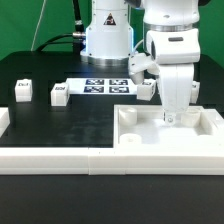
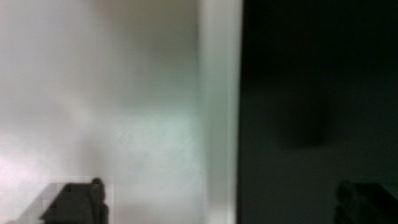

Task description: Assemble one leg

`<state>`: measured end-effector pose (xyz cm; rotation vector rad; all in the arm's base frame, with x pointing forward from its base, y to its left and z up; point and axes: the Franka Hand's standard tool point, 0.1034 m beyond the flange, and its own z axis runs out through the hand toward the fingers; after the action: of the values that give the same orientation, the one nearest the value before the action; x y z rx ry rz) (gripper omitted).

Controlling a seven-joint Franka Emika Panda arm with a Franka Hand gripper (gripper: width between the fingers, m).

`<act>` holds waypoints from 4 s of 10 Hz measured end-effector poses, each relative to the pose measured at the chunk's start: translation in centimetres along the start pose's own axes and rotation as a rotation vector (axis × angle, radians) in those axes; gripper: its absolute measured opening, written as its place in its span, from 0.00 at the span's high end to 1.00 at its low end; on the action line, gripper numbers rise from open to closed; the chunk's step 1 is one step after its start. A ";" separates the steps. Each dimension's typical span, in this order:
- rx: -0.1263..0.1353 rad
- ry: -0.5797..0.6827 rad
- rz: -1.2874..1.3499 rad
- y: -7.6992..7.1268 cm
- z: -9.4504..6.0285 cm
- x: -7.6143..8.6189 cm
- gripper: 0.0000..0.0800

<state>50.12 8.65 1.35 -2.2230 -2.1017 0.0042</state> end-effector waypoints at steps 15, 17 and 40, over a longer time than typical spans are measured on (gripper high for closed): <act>-0.019 -0.014 0.860 -5.6 -4.1 1.6 0.19; 0.016 0.002 1.164 -6.4 -3.4 2.3 0.19; 0.651 -0.445 1.851 -10.8 -1.7 5.8 0.19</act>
Offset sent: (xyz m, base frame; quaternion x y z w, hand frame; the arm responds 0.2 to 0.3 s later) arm -0.0282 -0.0014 0.0348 -0.0213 -0.0238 0.0439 0.9985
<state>39.80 14.90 4.07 -2.7058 0.5626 1.0575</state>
